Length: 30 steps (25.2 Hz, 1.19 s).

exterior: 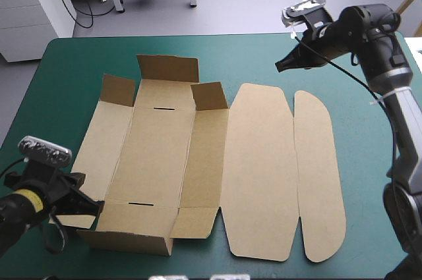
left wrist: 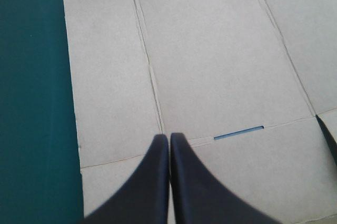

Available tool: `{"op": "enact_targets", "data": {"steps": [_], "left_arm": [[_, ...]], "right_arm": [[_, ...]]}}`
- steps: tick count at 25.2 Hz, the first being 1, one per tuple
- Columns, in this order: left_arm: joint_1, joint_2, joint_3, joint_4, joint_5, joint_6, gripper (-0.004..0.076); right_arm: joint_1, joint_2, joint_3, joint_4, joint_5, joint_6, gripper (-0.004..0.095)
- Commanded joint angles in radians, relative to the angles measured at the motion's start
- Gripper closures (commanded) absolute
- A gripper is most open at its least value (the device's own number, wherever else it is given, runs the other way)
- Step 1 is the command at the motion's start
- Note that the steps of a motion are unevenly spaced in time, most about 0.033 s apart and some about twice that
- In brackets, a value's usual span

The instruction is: Fold the box

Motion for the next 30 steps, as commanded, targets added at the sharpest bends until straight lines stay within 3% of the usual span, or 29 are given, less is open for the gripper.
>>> {"op": "enact_targets", "data": {"steps": [1, 6, 10, 14, 30], "left_arm": [[-0.003, 0.126, -0.090, 0.031, -0.057, 0.000, 0.0734], [-0.001, 0.339, -0.240, 0.030, -0.053, 0.068, 0.0718], [0.003, 0.544, -0.377, 0.001, -0.031, 0.161, 0.0708], [0.126, 0.699, -0.437, -0.214, 0.012, 0.315, 0.0708], [0.689, 0.738, -0.437, -0.705, 0.152, 0.606, 0.0708]], "right_arm": [[-0.027, -0.142, 0.095, 0.002, -0.039, -0.020, 0.0927], [-0.073, -0.316, 0.312, 0.000, -0.065, -0.033, 0.0927], [-0.093, -0.494, 0.554, 0.025, -0.156, -0.036, 0.0927], [-0.093, -0.688, 0.776, 0.027, -0.175, -0.036, 0.0927], [-0.093, -1.017, 0.980, 0.027, -0.148, 0.013, 0.0927]]}}
